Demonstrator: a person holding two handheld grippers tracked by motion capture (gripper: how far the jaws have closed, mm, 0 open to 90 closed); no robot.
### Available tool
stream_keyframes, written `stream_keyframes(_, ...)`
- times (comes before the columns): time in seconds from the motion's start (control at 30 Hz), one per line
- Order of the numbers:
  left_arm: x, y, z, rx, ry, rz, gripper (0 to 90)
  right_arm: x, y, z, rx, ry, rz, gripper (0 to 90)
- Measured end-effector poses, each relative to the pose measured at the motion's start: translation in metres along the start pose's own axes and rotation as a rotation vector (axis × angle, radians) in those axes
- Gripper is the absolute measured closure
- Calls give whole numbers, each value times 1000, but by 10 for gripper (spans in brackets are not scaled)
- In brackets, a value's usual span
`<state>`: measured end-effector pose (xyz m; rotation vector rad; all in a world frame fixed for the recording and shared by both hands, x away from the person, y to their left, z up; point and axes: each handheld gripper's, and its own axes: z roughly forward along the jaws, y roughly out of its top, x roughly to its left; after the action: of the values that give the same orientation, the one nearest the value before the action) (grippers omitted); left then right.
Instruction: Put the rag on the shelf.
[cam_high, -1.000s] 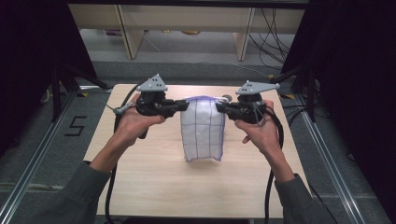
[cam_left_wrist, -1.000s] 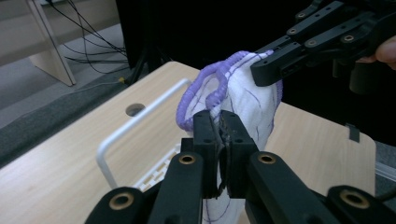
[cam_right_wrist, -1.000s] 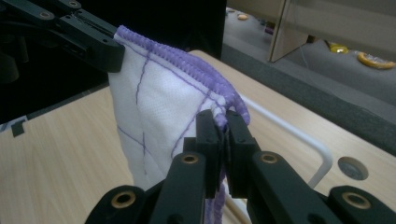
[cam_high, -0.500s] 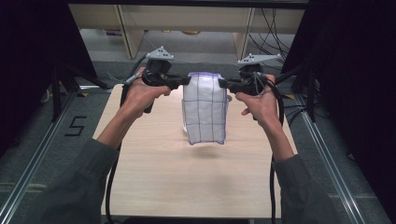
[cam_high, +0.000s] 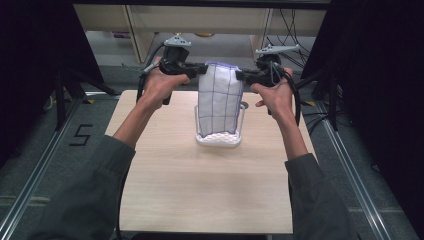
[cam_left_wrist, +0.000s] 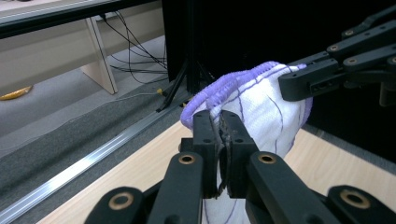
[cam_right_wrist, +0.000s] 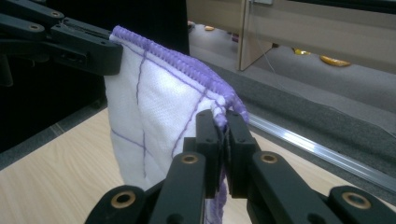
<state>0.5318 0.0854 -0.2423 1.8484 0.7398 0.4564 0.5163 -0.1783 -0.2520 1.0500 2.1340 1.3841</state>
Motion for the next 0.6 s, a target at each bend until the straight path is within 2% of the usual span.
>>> stream_keyframes(0.13,13,-1,14,-22,10,-25,855,-10,4,12,8,-10,30,863)
stream_keyframes(0.17,17,-4,20,-24,12,-26,854,-13,5,16,9,-11,23,863)
stream_keyframes(0.23,21,-9,29,-33,15,2,854,-16,4,25,25,-39,34,863)
stream_keyframes(0.3,27,-16,39,-37,23,-7,854,-23,0,37,40,-63,41,862)
stream_keyframes(0.33,30,-20,43,-29,25,-11,854,-23,0,37,40,-63,41,862)
stream_keyframes(0.4,37,-28,54,-29,35,-21,853,-29,-4,49,46,-80,47,862)
stream_keyframes(0.6,46,-43,66,-6,49,-50,853,-34,-10,67,63,-98,41,860)
